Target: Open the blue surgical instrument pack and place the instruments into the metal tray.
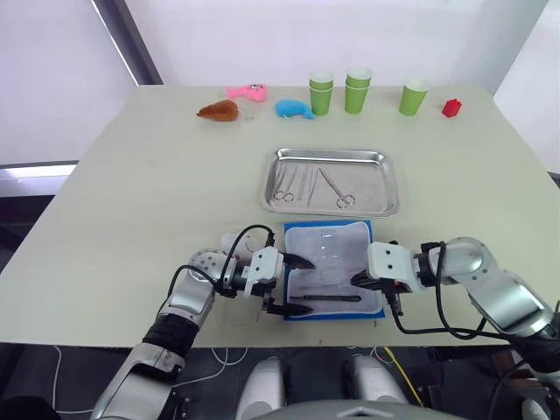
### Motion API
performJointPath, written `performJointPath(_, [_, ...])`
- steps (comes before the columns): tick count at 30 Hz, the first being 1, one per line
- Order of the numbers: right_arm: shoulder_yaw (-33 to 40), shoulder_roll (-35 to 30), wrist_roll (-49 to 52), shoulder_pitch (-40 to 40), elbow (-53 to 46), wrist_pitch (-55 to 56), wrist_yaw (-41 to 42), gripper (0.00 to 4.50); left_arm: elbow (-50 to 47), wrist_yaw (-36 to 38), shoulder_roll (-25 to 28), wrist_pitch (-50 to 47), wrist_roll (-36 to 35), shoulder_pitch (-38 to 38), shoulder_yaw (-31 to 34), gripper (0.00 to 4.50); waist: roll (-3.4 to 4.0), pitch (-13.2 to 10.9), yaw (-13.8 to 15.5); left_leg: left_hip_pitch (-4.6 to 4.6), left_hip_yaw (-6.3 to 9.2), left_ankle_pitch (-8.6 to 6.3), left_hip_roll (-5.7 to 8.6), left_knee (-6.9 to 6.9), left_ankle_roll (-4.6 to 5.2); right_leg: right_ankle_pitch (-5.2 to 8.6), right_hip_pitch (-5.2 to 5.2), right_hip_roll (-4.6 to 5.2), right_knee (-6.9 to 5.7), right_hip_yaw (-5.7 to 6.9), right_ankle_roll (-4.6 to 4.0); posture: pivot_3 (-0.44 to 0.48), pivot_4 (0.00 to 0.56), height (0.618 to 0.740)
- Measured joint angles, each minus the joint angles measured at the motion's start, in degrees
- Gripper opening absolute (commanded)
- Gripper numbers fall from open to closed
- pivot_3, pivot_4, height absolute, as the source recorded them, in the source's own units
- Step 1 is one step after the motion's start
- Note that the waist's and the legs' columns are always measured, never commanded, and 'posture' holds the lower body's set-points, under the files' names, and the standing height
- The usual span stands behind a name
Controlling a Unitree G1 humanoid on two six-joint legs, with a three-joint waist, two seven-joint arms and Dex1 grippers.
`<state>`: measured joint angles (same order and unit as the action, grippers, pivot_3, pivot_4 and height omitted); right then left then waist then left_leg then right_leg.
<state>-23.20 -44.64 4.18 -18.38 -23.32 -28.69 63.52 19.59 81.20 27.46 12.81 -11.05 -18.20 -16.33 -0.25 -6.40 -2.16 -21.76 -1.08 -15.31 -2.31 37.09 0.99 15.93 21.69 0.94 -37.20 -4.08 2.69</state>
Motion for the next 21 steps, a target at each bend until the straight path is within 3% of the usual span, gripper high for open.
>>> performJointPath(14, [4.75, -5.66, 2.86, 3.58, -0.80, 2.79, 1.28, 0.07, 0.01, -0.01, -0.14, 0.05, 0.00, 0.04, 0.00, 4.50, 0.00, -0.01, 0.05, 0.00, -0.01, -0.01, 0.01, 0.00, 0.02, 0.01, 0.00, 0.02, 0.02, 0.00, 0.01, 0.000, 0.150, 0.739])
performJointPath(21, [11.90, -10.51, 5.18, 7.99, 0.12, 8.50, 3.90, 0.07, 0.13, -0.02, -0.37, 0.14, 0.02, 0.05, 0.00, 4.50, 0.03, -0.01, 0.14, -0.01, -0.03, -0.03, 0.03, 0.00, 0.05, 0.02, -0.01, 0.04, 0.06, -0.01, 0.04, 0.000, 0.150, 0.739])
